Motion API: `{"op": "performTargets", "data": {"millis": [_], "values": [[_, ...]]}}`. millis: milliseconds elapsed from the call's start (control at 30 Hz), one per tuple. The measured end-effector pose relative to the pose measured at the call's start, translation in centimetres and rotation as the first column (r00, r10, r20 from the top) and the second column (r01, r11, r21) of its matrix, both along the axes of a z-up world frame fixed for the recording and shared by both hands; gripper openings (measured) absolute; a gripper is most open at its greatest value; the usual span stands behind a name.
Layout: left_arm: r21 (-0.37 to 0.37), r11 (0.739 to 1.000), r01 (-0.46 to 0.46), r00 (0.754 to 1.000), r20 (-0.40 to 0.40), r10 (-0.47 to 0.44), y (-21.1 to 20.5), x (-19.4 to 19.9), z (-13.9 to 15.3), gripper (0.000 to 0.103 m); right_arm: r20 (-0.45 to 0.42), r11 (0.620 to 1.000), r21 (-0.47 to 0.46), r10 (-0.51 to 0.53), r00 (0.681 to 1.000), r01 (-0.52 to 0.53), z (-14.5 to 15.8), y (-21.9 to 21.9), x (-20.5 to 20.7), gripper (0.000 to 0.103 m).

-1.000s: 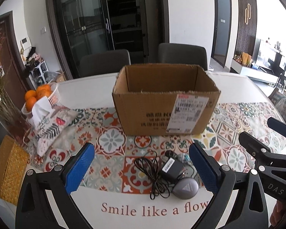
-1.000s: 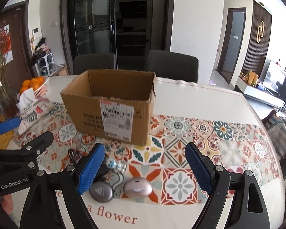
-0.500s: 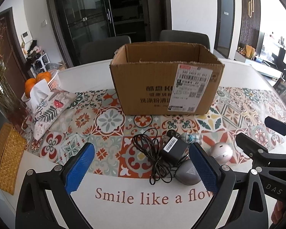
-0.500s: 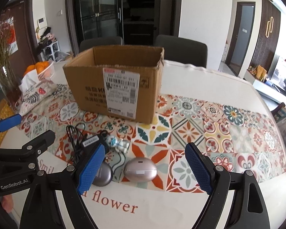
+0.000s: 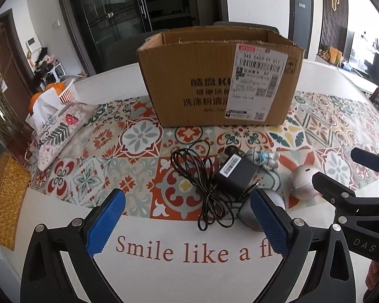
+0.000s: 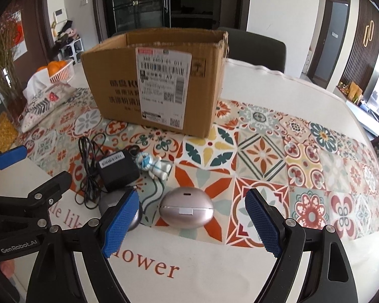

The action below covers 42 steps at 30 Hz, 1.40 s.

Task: Organize rigid objects
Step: 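Close the right tool on the silver egg-shaped case and lift it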

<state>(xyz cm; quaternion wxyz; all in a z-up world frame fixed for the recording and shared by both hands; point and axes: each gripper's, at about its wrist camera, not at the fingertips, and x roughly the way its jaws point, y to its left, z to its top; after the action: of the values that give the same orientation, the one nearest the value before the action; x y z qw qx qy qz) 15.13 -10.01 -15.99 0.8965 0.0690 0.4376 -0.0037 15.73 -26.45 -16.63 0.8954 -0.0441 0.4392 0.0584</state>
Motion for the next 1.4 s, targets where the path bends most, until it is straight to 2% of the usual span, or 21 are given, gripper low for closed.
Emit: {"op": "performTargets", "data": {"millis": [400, 733, 967, 1200, 1400], "values": [[0.032, 0.999, 0.000, 1.000, -0.021, 0.000, -0.4, 0.1, -2.2, 0.101, -0.068, 1.000, 0.016, 0.009, 0.998, -0.008, -3.3, -0.4, 0.8, 0.086], [0.046, 0.999, -0.008, 0.999, -0.033, 0.009, -0.6, 0.5, -3.4, 0.101, -0.078, 0.999, 0.026, 0.024, 0.997, -0.022, -4.9, -0.5, 1.4, 0.085], [0.061, 0.998, -0.017, 0.999, -0.042, 0.020, -0.4, 0.9, -4.1, 0.101, -0.088, 0.999, 0.023, 0.036, 0.995, -0.034, -5.8, -0.3, 2.2, 0.080], [0.070, 0.997, -0.020, 0.999, -0.043, 0.023, -0.2, 0.8, -4.4, 0.101, -0.099, 0.999, 0.022, 0.047, 0.994, -0.045, -6.6, 0.2, 2.6, 0.068], [0.074, 0.997, -0.016, 0.999, -0.036, 0.019, -0.2, 0.6, -4.2, 0.101, -0.092, 0.999, 0.028, 0.046, 0.995, -0.043, -6.6, 0.2, 2.4, 0.066]]}}
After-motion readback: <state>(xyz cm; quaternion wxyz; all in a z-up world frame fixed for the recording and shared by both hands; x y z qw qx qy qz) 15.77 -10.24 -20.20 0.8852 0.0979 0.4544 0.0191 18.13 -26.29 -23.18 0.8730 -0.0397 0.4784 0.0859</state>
